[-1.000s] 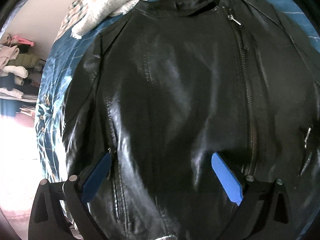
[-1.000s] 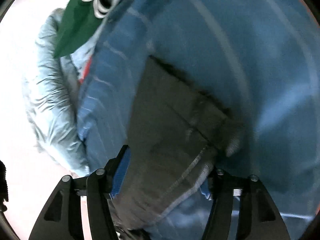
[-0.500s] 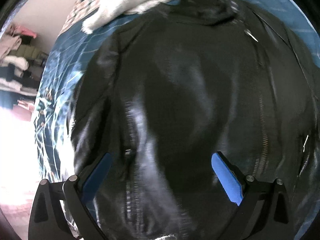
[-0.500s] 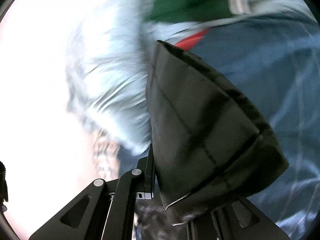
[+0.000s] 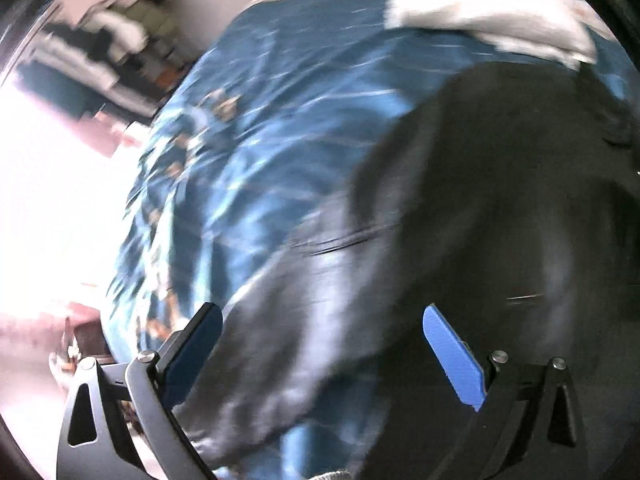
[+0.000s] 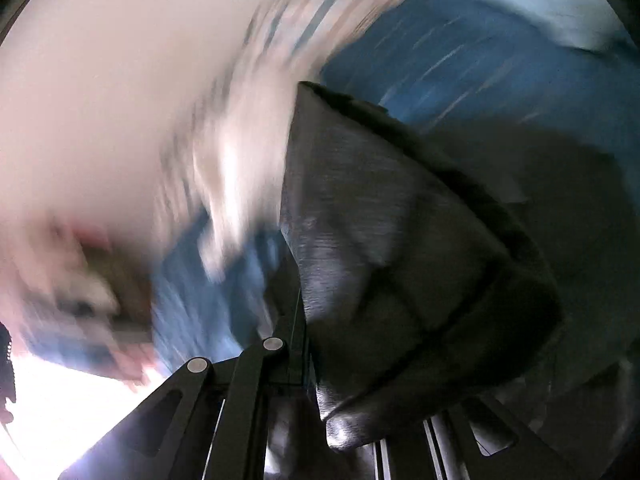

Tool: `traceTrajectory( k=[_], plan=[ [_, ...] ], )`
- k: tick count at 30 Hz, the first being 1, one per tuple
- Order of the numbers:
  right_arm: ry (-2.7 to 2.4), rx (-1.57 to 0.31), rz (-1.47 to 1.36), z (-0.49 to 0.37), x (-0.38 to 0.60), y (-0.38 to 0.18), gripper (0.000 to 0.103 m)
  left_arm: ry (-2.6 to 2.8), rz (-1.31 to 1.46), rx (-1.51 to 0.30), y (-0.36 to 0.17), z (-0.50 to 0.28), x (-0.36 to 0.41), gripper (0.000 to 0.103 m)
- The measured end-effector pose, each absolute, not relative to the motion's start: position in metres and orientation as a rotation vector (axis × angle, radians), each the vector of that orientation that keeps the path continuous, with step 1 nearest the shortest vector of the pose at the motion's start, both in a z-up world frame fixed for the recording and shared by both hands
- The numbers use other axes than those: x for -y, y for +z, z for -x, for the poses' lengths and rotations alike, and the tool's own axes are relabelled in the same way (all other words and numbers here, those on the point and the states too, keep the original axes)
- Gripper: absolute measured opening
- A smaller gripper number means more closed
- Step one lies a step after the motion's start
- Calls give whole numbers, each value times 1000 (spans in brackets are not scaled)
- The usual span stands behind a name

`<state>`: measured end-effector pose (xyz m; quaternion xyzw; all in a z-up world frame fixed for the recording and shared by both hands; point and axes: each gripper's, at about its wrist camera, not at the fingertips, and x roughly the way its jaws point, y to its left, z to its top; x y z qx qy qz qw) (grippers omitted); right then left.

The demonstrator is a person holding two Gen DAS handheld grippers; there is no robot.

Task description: Fold large clothes

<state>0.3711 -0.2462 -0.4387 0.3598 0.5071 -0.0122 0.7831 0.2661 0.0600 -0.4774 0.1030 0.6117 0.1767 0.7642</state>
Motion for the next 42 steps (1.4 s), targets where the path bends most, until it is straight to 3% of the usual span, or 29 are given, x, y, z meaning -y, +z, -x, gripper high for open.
traceTrajectory(
  k=[2, 5, 7, 8, 12, 17, 22, 24, 25, 26, 27, 29, 31, 34, 35, 38, 40, 41, 42],
  plan=[
    [16, -1235, -608, -396, 185, -477, 8, 434, -194, -1346, -477, -256, -89, 103],
    [53, -1439, -450, -409, 124, -529, 25, 507, -136, -1374, -474, -235, -132, 103],
    [96, -1443, -482, -405, 122, -535, 64, 549, -73, -1405, -473, -214, -161, 103],
    [126, -1425, -531, -405, 125, -529, 69, 560, -40, -1417, -473, -206, -171, 103],
    [194, -1350, -681, -374, 146, -488, 72, 579, 298, -1481, -475, -155, -215, 103],
    [129, -1393, -600, -321, 163, -460, 72, 595, 708, -1528, -515, -100, -243, 102],
    [87, -1493, -627, -276, 191, -474, 72, 671, 1169, -1365, -568, -75, -272, 100],
    [57, -1539, -674, -261, 195, -487, 72, 781, 1261, -1303, -584, -69, -284, 75],
    [49, -1552, -693, -256, 196, -492, 72, 829, 1281, -1281, -586, -67, -288, 69],
    [33, -1563, -704, -250, 195, -497, 72, 867, 1295, -1252, -584, -66, -291, 56],
    [27, -1565, -707, -248, 191, -500, 72, 905, 1263, -1219, -576, -68, -296, 37],
    [23, -1554, -700, -246, 182, -501, 72, 894, 1176, -1167, -561, -81, -305, 18],
    [9, -1515, -652, -245, 174, -497, 72, 824, 1095, -1096, -543, -104, -318, 12],
    [11, -1412, -585, -240, 154, -482, 72, 710, 1090, -1020, -534, -130, -343, 13],
    [28, -1401, -571, -240, 148, -480, 72, 691, 1106, -1021, -536, -130, -348, 18],
    [114, -1407, -541, -243, 132, -477, 72, 650, 1161, -1031, -541, -116, -349, 20],
    [104, -1418, -471, -242, 123, -476, 72, 651, 1194, -1049, -541, -90, -338, 37],
    [92, -1425, -443, -242, 121, -476, 72, 644, 1222, -1049, -542, -80, -328, 64],
    [79, -1434, -422, -241, 120, -476, 72, 647, 1259, -1041, -545, -70, -319, 78]
  ],
)
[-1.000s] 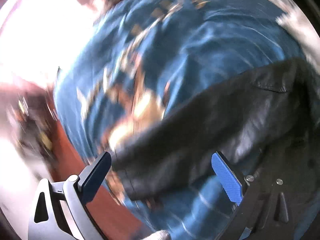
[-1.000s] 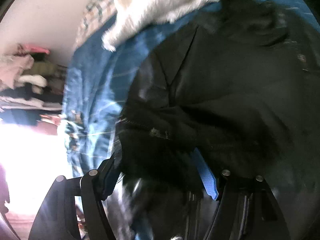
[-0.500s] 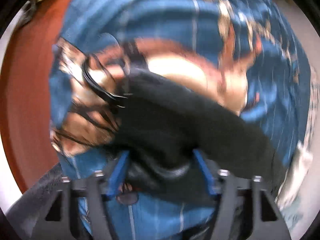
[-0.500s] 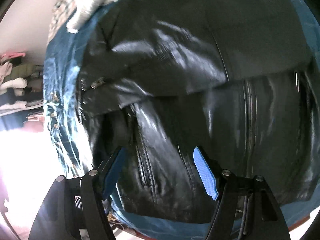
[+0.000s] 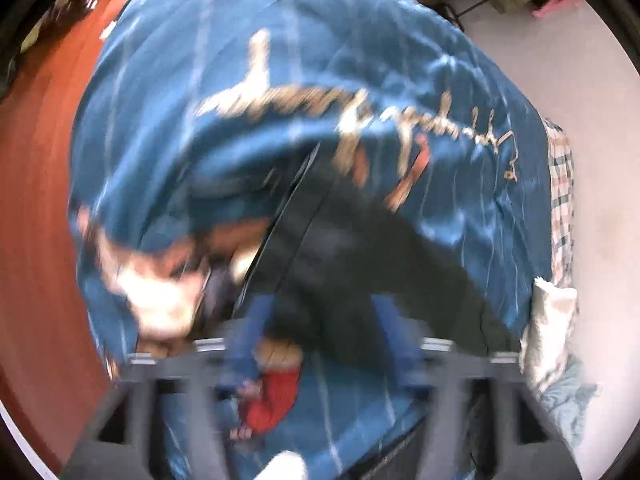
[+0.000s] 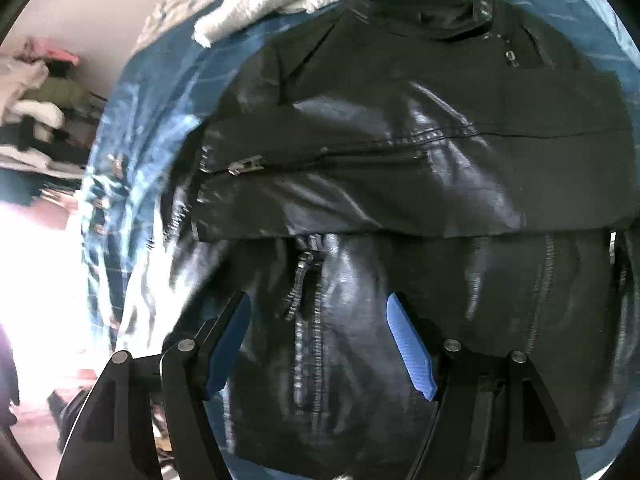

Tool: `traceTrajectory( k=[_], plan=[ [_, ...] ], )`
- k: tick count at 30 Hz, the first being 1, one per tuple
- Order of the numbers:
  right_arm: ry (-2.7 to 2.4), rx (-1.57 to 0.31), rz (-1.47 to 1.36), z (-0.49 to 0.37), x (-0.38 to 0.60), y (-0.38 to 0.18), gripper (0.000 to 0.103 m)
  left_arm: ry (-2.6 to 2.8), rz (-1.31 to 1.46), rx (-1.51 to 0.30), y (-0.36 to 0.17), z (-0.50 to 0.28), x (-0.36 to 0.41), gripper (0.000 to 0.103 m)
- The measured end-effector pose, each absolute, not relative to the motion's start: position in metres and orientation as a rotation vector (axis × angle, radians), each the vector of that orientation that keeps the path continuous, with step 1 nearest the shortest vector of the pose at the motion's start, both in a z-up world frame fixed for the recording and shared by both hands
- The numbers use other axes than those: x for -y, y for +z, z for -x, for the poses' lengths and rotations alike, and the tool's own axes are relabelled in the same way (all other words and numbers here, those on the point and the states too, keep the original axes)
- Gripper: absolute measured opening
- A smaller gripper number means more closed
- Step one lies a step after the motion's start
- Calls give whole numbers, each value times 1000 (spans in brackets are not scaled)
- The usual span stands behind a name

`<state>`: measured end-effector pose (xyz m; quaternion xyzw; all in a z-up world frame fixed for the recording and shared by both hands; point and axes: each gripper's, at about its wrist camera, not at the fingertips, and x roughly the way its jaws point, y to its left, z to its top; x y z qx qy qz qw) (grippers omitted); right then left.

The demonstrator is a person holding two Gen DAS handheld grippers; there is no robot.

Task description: Fold large clothes

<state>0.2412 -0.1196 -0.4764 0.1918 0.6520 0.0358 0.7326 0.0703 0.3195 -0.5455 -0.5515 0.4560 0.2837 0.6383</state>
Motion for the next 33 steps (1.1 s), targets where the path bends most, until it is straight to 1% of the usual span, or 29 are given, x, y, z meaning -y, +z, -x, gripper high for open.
traceTrajectory(
  k=[2, 4, 7, 10, 12, 13, 14, 15, 16, 19, 21, 23, 25, 27, 30, 33],
  plan=[
    [41, -1448, -387, -239, 121, -477, 72, 634, 1326, -1017, -545, -47, -306, 78],
    [26, -1461, -389, -236, 125, -480, 72, 615, 1403, -1008, -560, -50, -297, 78],
    [4, -1470, -404, -233, 128, -484, 73, 657, 1477, -940, -573, -65, -294, 78],
    [-14, -1481, -410, -230, 131, -487, 73, 778, 1393, -911, -570, -88, -302, 78],
    [-24, -1483, -404, -229, 130, -487, 73, 843, 1287, -909, -562, -106, -307, 75],
    [-31, -1482, -397, -229, 130, -487, 73, 880, 1194, -917, -556, -120, -309, 68],
    [-35, -1480, -392, -229, 129, -486, 73, 893, 1132, -922, -553, -129, -311, 38],
    [-38, -1477, -388, -229, 128, -484, 73, 886, 1068, -930, -550, -142, -315, 14],
    [-40, -1474, -390, -230, 128, -484, 73, 876, 1032, -945, -548, -153, -320, 13],
    [-89, -1468, -352, -235, 127, -481, 73, 825, 980, -904, -531, -176, -336, 9],
    [-187, -1459, -228, -241, 125, -478, 74, 787, 939, -879, -513, -193, -341, 8],
    [-322, -1429, -13, -250, 119, -477, 78, 738, 871, -852, -488, -211, -338, 7],
    [-391, -1383, 111, -257, 114, -477, 79, 696, 795, -830, -462, -224, -328, 7],
    [-423, -1367, 137, -264, 113, -481, 79, 656, 702, -802, -434, -237, -315, 7],
    [-427, -1372, 105, -272, 113, -487, 80, 593, 569, -762, -396, -249, -290, 7],
    [-410, -1373, 56, -280, 113, -491, 80, 510, 455, -735, -369, -273, -263, 6]
  ],
)
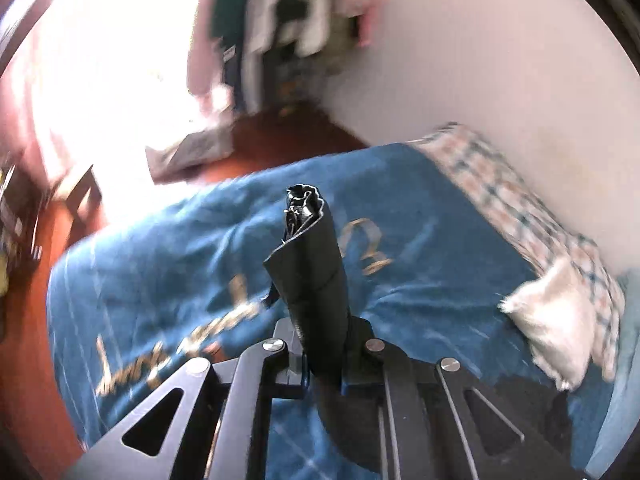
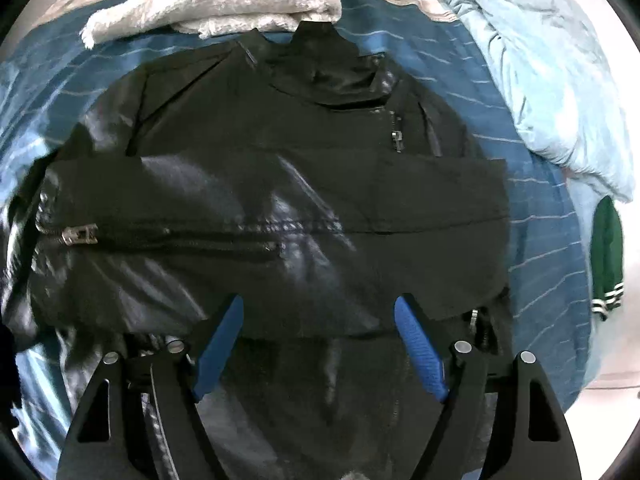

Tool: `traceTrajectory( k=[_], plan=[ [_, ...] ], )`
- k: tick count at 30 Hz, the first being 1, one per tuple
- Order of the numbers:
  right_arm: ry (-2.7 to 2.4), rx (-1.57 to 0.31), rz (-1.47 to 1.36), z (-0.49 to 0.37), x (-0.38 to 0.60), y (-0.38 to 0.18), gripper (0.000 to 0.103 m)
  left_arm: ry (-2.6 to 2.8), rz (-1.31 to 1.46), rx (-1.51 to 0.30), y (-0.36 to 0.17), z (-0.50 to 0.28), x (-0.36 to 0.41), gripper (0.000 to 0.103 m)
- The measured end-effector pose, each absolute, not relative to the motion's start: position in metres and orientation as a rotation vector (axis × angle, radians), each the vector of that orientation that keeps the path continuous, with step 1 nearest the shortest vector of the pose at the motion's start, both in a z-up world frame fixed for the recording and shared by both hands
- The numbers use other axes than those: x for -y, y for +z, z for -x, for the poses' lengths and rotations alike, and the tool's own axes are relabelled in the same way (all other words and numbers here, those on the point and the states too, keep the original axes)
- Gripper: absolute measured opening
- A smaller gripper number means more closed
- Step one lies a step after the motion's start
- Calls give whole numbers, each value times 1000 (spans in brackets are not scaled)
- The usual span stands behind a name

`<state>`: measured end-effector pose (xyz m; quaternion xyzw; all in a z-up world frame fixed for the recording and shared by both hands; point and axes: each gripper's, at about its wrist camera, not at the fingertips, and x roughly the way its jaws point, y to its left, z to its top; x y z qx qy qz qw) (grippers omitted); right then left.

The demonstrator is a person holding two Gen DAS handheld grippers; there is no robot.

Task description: Fold large clothes

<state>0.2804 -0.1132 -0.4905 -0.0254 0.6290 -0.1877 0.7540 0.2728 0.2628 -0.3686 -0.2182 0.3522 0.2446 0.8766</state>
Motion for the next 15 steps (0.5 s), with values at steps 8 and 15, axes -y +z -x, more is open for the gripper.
traceTrajectory(
  k=[8, 15],
  plan=[
    [-392, -1367, -97, -287, 155, -484, 80, 217, 242, -724, -335, -319, -150, 6],
    [-499, -1369, -259, -259, 249, -476, 80, -189, 151, -823, -346, -341, 31, 6]
  ],
)
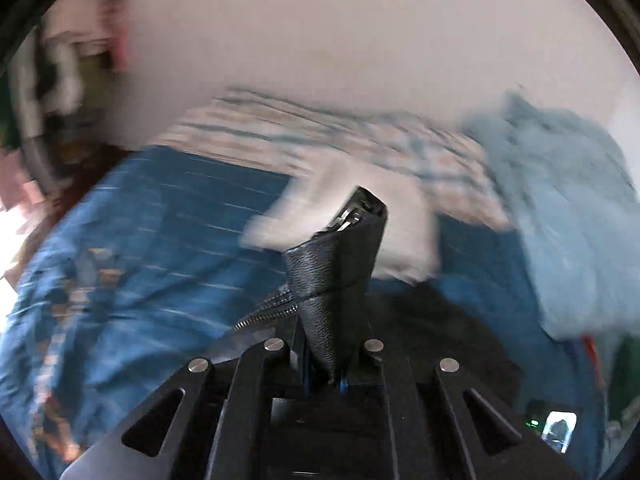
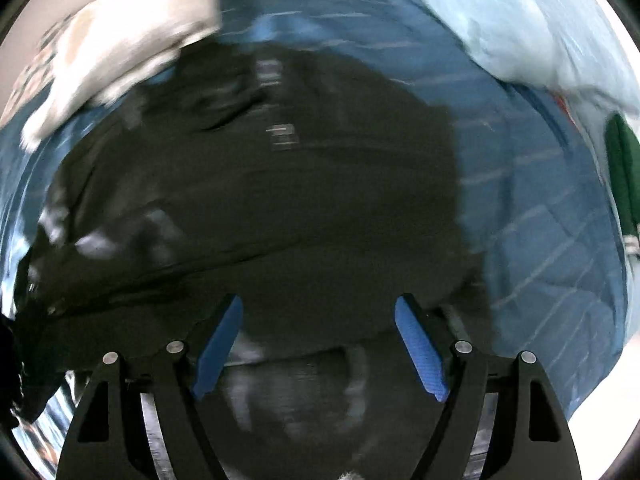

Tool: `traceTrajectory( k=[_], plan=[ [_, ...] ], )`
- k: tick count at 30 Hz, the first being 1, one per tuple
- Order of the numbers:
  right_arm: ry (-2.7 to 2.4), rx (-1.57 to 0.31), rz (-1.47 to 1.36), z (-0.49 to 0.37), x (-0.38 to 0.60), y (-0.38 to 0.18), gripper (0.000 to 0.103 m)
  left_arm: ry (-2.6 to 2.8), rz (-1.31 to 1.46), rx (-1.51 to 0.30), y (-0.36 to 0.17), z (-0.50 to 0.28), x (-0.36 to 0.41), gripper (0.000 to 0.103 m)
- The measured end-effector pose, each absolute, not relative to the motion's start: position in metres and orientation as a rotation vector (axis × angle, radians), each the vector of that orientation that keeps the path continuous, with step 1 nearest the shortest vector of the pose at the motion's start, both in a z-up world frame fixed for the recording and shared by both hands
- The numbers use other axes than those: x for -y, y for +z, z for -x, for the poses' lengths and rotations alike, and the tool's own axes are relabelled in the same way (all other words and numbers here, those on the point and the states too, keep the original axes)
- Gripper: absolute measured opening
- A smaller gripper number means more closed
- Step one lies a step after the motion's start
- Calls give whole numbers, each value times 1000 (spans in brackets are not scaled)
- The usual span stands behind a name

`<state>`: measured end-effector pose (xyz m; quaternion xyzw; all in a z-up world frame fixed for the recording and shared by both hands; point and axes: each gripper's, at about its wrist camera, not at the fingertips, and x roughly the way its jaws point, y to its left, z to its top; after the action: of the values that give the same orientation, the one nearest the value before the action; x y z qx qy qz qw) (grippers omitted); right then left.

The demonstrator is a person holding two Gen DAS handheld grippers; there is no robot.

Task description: Fold large clothes

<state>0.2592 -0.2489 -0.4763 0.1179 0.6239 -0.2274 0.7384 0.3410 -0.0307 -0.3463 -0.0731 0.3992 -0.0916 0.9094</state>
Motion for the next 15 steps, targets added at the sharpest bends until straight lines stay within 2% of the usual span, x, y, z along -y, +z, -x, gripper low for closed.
traceTrajectory(
  k=[8, 13, 14, 15],
  plan=[
    [-668, -1379, -370, -199, 364, -474, 80, -471, 38, -1059, -416, -340, 205, 6],
    [-644, -1410, -489, -171, 407, -481, 80, -447, -39, -1245, -462, -333, 234, 11],
    [-634, -1412, -513, -166, 412, -481, 80, -450, -35, -1257, -464, -331, 232, 19],
    [-622, -1412, -535, -164, 416, -482, 80, -456, -15, -1263, -463, -329, 225, 45]
  ],
)
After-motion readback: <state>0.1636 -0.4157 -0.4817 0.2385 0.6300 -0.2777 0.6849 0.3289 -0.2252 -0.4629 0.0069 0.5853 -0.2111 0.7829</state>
